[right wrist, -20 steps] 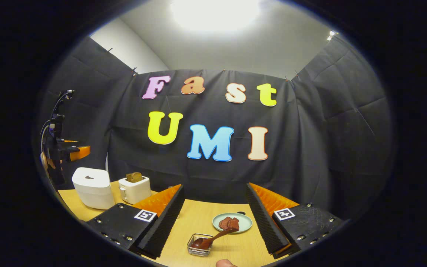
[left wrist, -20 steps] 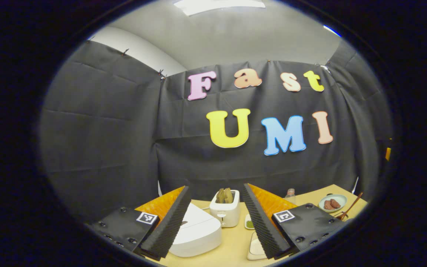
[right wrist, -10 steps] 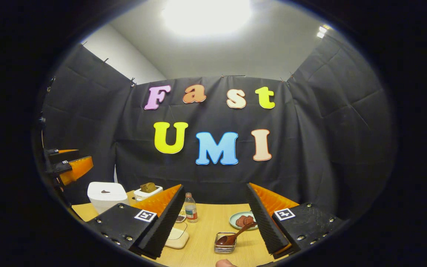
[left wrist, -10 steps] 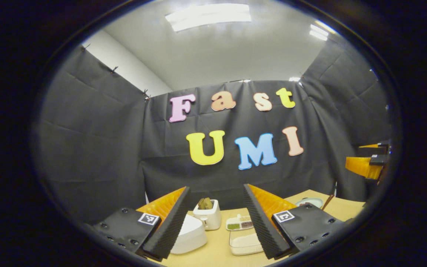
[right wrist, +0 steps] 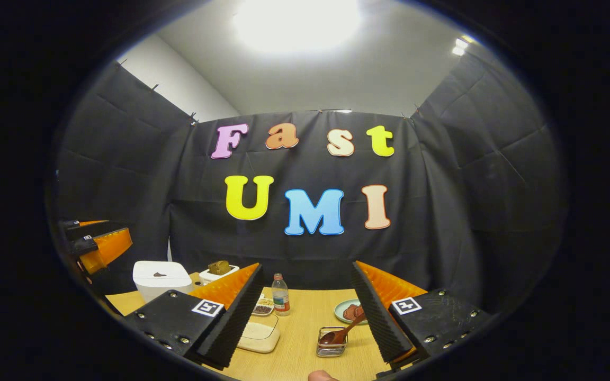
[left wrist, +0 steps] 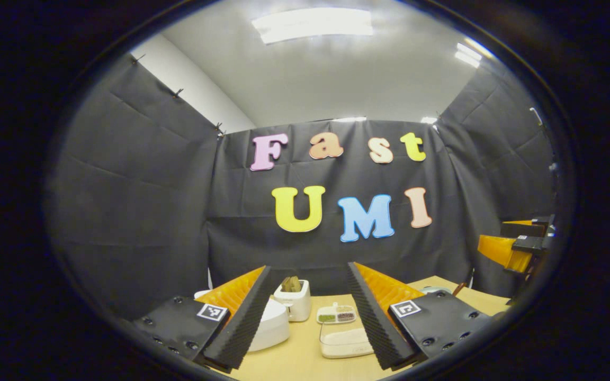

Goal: Close the left gripper, press the button to open the rice cooker; take a wooden spoon from the chopstick holder with the right hand, scoop a spoonful of rice and pour it into the rice cooker, then put the wooden spoon back into the chopstick holder.

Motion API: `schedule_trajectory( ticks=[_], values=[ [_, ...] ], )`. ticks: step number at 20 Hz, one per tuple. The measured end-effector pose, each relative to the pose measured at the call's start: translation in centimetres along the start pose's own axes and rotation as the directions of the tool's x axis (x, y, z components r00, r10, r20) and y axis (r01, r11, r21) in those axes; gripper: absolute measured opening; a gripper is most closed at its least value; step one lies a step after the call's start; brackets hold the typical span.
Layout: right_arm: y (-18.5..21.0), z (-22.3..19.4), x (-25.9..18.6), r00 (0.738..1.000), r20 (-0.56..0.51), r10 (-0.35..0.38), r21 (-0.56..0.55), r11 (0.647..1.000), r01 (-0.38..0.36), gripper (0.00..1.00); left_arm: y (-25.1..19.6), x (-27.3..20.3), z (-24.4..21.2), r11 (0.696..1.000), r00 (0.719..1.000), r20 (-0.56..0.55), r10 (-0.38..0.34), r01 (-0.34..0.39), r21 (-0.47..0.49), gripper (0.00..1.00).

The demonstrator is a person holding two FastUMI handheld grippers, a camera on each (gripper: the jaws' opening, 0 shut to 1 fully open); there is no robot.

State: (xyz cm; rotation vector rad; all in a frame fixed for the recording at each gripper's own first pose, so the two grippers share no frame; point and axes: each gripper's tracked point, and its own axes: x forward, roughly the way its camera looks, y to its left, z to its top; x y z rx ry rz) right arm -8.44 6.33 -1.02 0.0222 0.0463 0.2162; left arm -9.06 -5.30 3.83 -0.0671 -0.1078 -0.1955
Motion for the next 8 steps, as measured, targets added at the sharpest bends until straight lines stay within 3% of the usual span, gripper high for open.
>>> schedule_trajectory(
  ticks=[1, 5, 8],
  values=[
    [-0.1, 0.2, 0.1, 1.0, 0.007, -0.001, -0.005, 1.0, 0.001, 1.0, 0.1, -0.4, -0.4, 1.0, 1.0, -0.01, 0.002, -0.002, -0.008, 0.91],
    [0.5, 0.6, 0.2, 1.0, 0.019, 0.009, -0.008, 1.0, -0.009, 0.96, 1.1, -0.5, -0.8, 1.0, 0.999, -0.026, 0.022, -0.022, -0.002, 0.92],
    [0.7, 0.5, 0.3, 1.0, 0.017, 0.015, -0.012, 1.0, -0.015, 1.0, 1.2, -0.6, -0.7, 1.0, 0.999, -0.029, 0.022, -0.022, -0.004, 0.91]
  ],
)
